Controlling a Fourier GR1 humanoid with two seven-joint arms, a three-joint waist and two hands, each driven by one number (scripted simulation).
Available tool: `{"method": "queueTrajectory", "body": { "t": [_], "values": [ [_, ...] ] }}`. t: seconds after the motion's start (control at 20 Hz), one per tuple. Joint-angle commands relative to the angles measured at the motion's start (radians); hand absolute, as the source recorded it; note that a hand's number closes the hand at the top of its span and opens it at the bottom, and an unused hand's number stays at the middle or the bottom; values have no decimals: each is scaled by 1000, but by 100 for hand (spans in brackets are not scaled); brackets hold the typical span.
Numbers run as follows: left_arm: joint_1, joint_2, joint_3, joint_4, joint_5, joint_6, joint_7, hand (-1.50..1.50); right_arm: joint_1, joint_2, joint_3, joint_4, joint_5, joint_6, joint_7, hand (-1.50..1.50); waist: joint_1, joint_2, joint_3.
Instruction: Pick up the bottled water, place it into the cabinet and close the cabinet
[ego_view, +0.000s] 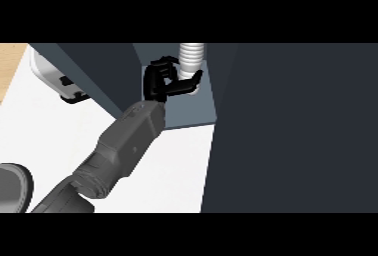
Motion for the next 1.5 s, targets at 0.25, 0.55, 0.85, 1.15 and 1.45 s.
{"method": "queueTrajectory", "body": {
  "t": [0.25,0.55,0.85,1.15,1.45],
  "values": [
    [-29,13,19,79,-6,-31,-25,150,7,14,1,-10,7,22,-12,-150,-22,9,0],
    [-49,28,37,100,2,-32,-46,-150,-23,-4,-4,21,-18,4,3,-150,-17,13,-1],
    [-87,-1,41,111,1,5,-46,-150,-30,-14,0,46,-12,23,3,-150,-31,16,1],
    [-92,14,33,141,-14,22,-55,-150,-17,-2,-7,18,-19,32,-5,-150,-40,12,1],
    [-105,18,10,130,-40,-26,-70,-150,-33,7,15,25,7,42,-17,-150,-28,17,0]
  ]
}}
